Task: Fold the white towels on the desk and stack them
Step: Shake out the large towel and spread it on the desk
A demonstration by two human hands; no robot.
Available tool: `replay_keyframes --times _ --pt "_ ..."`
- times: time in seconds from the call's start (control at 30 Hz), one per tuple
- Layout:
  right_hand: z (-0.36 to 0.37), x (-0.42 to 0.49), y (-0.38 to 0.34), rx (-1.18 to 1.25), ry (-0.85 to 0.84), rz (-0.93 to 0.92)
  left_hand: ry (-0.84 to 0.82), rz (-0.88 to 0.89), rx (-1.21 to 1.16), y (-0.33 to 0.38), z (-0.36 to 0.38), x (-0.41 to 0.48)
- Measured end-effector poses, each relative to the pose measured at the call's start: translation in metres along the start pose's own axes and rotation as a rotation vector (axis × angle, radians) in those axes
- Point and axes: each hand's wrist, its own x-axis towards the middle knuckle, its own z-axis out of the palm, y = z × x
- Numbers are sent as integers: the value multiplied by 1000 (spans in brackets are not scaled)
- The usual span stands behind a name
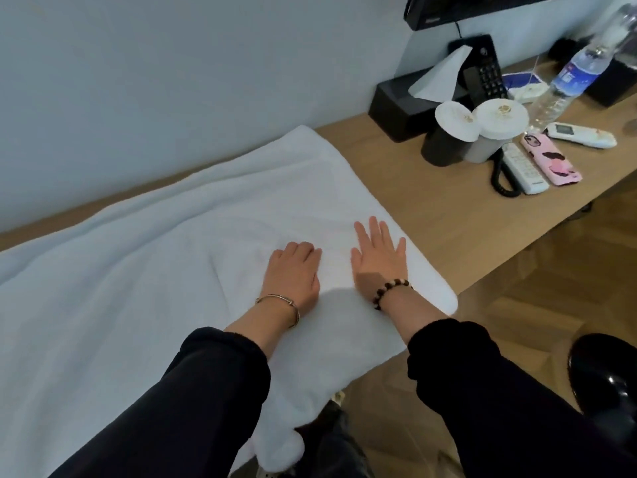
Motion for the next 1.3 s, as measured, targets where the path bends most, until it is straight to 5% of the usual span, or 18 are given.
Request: replay_keyframes --times 0.23,0.37,0.57,0.63,0.77,1.13,1.3 --pt "-16 71 -48 -77 10 -421 -3 -341 36 -70 -8 54" --pt "-28 116 -46 -34 -68 -197 -84 -352 29 -84 4 63" --pt "-63 171 -79 347 252 45 -33 -338 27 -84 7 62" --pt "-78 202 -90 426 167 122 -29 -337 -5 -83 5 62" --pt "-88 243 -111 504 -9 96 -26 -337 16 -83 5 61" --pt "-85 270 -92 518 -115 -29 -24 -340 17 -83 7 61" --pt "-83 287 -79 511 26 70 -25 -325 7 -83 5 61"
